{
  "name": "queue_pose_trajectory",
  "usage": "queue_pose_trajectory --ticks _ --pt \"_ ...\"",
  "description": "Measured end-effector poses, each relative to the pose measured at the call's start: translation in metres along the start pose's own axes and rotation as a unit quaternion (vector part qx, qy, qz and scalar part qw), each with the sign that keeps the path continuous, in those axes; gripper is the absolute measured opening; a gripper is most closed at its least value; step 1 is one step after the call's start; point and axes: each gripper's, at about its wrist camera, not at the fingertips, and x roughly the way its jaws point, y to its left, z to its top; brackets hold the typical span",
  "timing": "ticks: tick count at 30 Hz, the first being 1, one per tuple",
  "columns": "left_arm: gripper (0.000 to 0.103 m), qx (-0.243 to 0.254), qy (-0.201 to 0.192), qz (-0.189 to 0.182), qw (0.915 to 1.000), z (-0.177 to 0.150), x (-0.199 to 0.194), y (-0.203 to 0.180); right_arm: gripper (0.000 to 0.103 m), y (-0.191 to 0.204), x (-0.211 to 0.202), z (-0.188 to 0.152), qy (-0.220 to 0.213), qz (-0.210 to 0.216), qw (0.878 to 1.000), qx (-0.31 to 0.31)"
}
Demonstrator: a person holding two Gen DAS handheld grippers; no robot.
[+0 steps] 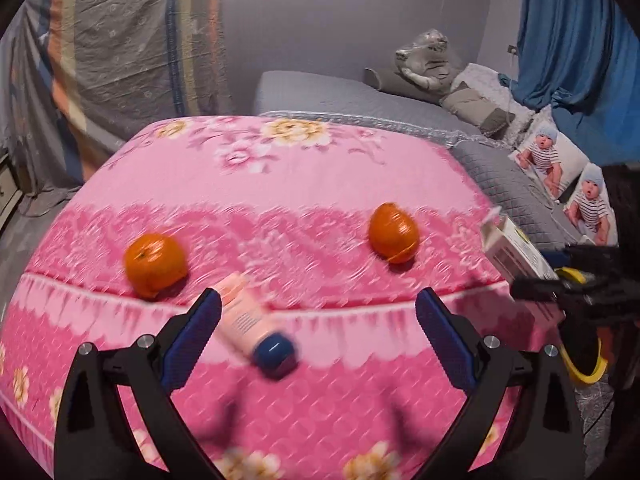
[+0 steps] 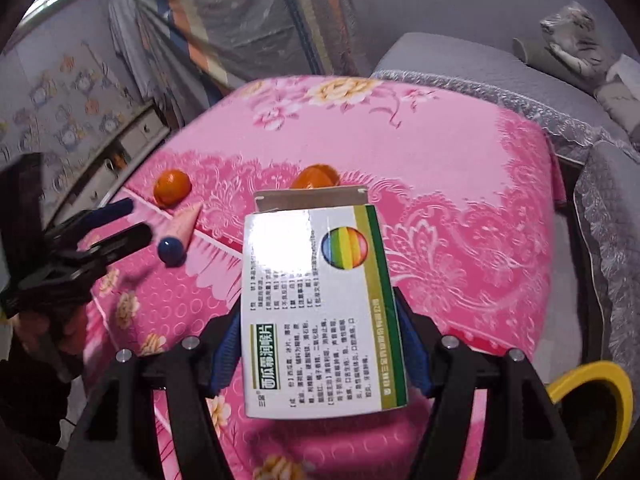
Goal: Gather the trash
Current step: 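Grasp the white rainbow-logo medicine box with the right tool while the left tool grasps the orange peel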
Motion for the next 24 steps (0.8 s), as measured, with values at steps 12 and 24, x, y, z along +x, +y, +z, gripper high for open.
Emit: queue_pose_trajectory --ticks 12,24 --pt "0.093 0.029 0.037 0.013 0.9988 0.034 0.094 -0.065 0.064 -0.038 -0.076 -0.056 -0.072 0.035 0.994 0.077" --pt "0.084 0.014 0.066 0.049 0.9965 0.038 0.144 -0.061 0.064 -0.051 -0.090 -0.086 -0.085 0.049 0.988 0.117"
